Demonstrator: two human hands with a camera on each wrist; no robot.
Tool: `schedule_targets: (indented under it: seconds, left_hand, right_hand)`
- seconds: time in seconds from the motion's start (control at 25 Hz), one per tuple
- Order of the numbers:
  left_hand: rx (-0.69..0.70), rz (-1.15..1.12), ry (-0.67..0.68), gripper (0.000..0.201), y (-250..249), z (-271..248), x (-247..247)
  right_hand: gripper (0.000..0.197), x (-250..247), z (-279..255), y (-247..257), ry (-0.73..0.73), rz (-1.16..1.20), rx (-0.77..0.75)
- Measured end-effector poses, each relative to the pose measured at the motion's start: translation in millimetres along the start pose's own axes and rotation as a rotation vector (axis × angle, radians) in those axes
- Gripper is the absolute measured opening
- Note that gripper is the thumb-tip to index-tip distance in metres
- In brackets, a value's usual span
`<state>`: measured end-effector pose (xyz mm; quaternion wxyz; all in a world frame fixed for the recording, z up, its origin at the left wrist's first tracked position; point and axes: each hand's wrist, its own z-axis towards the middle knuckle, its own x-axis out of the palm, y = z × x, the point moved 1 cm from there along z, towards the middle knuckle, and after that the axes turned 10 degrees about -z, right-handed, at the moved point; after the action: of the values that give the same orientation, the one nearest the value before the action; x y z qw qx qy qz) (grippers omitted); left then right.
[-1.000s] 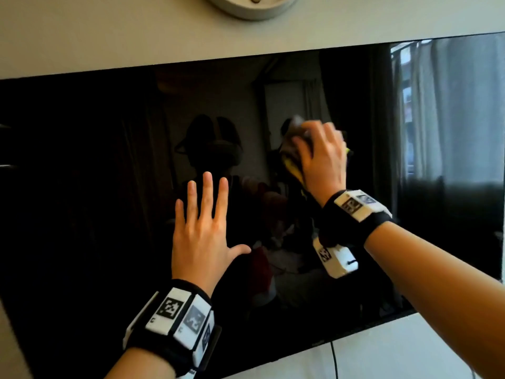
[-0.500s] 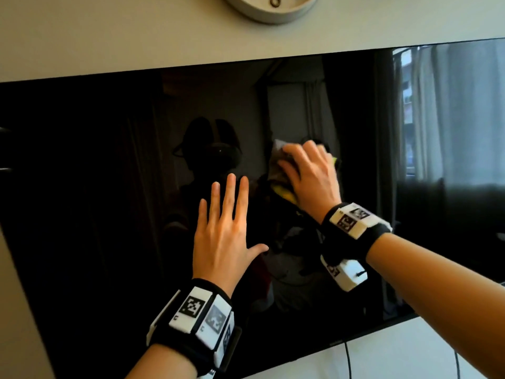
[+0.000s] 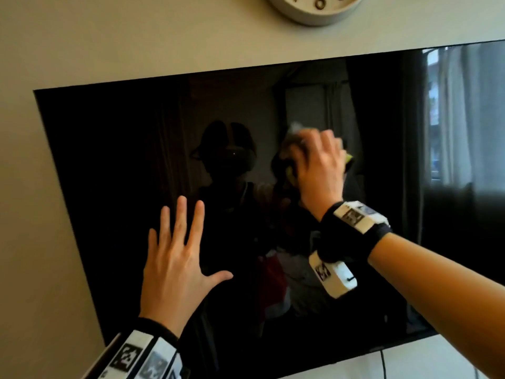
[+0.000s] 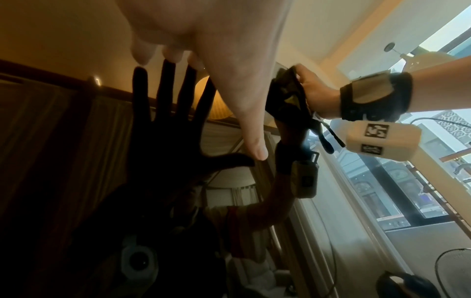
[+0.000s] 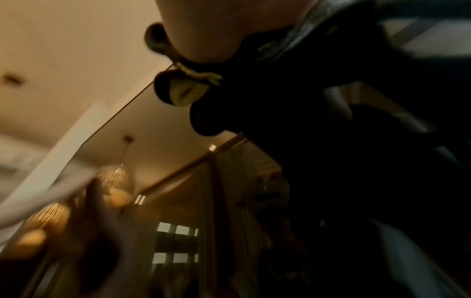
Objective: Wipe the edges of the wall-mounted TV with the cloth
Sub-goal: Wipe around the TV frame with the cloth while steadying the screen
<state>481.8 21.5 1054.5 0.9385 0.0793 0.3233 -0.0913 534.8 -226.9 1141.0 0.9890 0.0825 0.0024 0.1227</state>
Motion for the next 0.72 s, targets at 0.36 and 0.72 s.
schedule_targets:
  seconds: [0.36, 0.72]
  left_hand:
    - [0.023, -0.027, -0.014, 0.127, 7, -2, 10]
    - [0.057, -0.131, -0.063, 0.122, 24, -10, 9]
  right_hand:
    - [0.022, 15, -24, 51, 0.039, -0.014, -0.288]
    - [0.02, 21, -18, 69, 0.068, 0.025, -0.289]
